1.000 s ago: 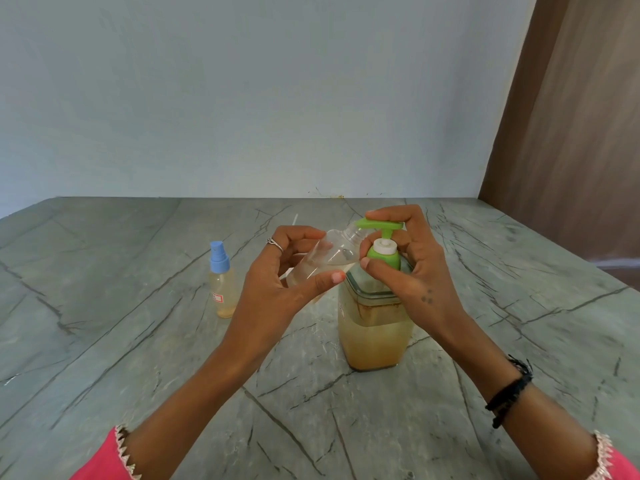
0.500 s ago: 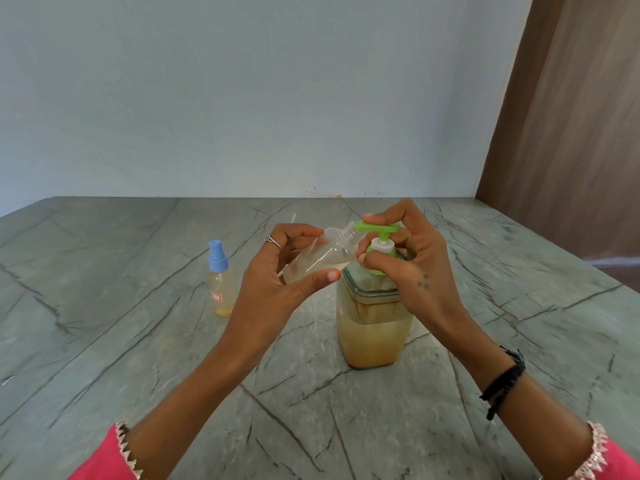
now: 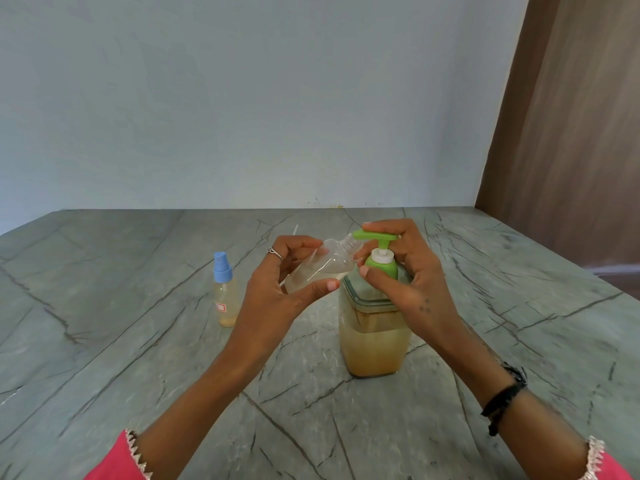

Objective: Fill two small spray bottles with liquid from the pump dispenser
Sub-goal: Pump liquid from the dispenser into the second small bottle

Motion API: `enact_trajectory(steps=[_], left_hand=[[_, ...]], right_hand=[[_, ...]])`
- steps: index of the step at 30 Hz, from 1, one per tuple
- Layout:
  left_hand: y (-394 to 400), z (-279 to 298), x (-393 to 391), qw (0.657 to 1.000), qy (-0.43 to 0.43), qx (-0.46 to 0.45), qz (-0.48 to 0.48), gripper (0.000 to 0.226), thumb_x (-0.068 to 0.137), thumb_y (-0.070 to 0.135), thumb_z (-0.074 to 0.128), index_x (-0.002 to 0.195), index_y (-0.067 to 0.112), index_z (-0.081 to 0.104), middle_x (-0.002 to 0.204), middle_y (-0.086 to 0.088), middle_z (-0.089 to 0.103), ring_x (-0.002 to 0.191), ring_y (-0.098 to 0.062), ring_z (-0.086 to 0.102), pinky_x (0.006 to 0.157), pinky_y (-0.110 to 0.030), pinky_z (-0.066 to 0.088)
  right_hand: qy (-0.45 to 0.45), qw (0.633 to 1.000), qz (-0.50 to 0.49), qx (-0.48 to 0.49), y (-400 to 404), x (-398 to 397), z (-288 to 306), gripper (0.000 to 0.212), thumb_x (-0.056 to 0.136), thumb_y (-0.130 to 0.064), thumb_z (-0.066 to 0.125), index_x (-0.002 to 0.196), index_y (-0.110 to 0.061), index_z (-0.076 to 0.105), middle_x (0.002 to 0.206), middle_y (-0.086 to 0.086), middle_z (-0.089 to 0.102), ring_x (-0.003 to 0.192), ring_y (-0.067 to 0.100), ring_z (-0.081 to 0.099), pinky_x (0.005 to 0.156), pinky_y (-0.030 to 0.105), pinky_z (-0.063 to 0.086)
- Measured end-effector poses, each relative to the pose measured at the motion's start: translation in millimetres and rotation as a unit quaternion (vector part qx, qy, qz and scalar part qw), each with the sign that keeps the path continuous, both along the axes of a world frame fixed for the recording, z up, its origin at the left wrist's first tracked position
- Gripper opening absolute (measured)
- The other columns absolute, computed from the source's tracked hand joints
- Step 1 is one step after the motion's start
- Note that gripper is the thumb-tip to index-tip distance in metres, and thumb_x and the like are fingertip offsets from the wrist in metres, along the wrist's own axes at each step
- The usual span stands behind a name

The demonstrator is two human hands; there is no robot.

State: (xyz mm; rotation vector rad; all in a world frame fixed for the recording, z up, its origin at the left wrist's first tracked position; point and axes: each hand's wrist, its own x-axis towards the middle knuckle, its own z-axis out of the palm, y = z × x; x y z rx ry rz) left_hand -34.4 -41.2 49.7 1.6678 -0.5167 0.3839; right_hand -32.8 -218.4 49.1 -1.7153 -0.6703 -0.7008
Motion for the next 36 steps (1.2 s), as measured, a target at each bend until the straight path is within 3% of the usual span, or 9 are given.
enact_trajectory(steps=[4,9,13,18,21,26,29,32,36], left_hand=[[-1,0,-1,1.0,-0.002,-0.004,-0.007,0.042,0.061,0.029,0.071,0.099,0.031,0.054,0.094,0.032,0.064,0.094,0.01,0.058,0.077,-0.01,0.049],[-1,0,-2,1.0,-0.003,-0.008,-0.008,0.041,0.061,0.028,0.072,0.099,0.03,0.055,0.097,0.029,0.064,0.096,0.008,0.059,0.077,-0.012,0.05],[0,2,-1,1.0,-0.005,-0.016,-0.007,0.042,0.061,0.029,0.072,0.099,0.029,0.055,0.097,0.026,0.065,0.096,0.006,0.06,0.078,-0.013,0.051],[-1,4,-2,1.0,-0.015,-0.012,-0.005,0.043,0.061,0.028,0.072,0.101,0.027,0.056,0.097,0.027,0.065,0.098,0.006,0.06,0.082,-0.015,0.051],[-2,3,-2,1.0,-0.015,-0.003,-0.005,0.042,0.061,0.03,0.071,0.099,0.03,0.055,0.094,0.03,0.064,0.097,0.007,0.059,0.082,-0.015,0.051],[-2,1,0,1.0,-0.003,-0.002,0.003,0.04,0.06,0.031,0.071,0.097,0.033,0.055,0.091,0.031,0.063,0.093,0.008,0.06,0.08,-0.016,0.053],[-2,1,0,1.0,0.0,0.002,0.008,0.041,0.059,0.032,0.072,0.097,0.033,0.056,0.092,0.03,0.063,0.095,0.006,0.06,0.081,-0.024,0.055],[-2,1,0,1.0,-0.003,0.005,0.008,0.043,0.058,0.034,0.072,0.098,0.032,0.056,0.092,0.032,0.063,0.094,0.007,0.059,0.08,-0.019,0.054],[-1,1,1,1.0,-0.002,0.006,0.005,0.043,0.059,0.033,0.071,0.099,0.032,0.055,0.094,0.03,0.063,0.097,0.006,0.059,0.082,-0.02,0.054]], right_hand=[[-0.064,0.997,-0.043,-0.023,-2,1,-6,0.05,0.081,-0.006,0.066,0.125,-0.02,0.048,0.124,0.001,0.048,0.111,0.0,0.055,0.091,0.013,0.044],[-0.108,0.991,-0.077,-0.027,-2,4,-12,0.049,0.082,-0.005,0.067,0.128,-0.009,0.049,0.123,-0.002,0.044,0.113,-0.006,0.052,0.092,0.01,0.043],[-0.127,0.987,-0.091,-0.025,-3,6,-10,0.036,0.083,-0.027,0.066,0.113,-0.008,0.061,0.119,0.004,0.051,0.107,0.0,0.057,0.086,0.015,0.048],[-0.149,0.984,-0.102,-0.012,0,9,-6,0.027,0.082,-0.031,0.07,0.105,-0.025,0.056,0.112,-0.013,0.054,0.094,0.027,0.065,0.072,0.042,0.056],[-0.158,0.98,-0.12,-0.018,0,11,-4,0.024,0.081,-0.02,0.068,0.101,-0.023,0.056,0.104,-0.01,0.054,0.095,0.019,0.064,0.07,0.036,0.057],[-0.17,0.975,-0.14,-0.039,-2,15,-4,0.016,0.08,-0.015,0.066,0.093,-0.007,0.063,0.091,-0.004,0.052,0.089,0.002,0.06,0.073,0.006,0.047],[-0.167,0.974,-0.145,-0.043,-3,16,-5,0.015,0.08,-0.013,0.066,0.089,-0.002,0.064,0.088,-0.001,0.053,0.09,0.0,0.06,0.073,0.004,0.045],[-0.173,0.974,-0.141,-0.036,-3,16,-6,0.017,0.08,-0.01,0.068,0.095,-0.006,0.063,0.091,0.004,0.055,0.098,-0.011,0.055,0.076,0.004,0.044],[-0.152,0.983,-0.103,-0.015,-1,12,-6,0.026,0.082,-0.008,0.068,0.103,-0.015,0.056,0.103,-0.006,0.054,0.096,-0.003,0.058,0.076,0.013,0.051]])
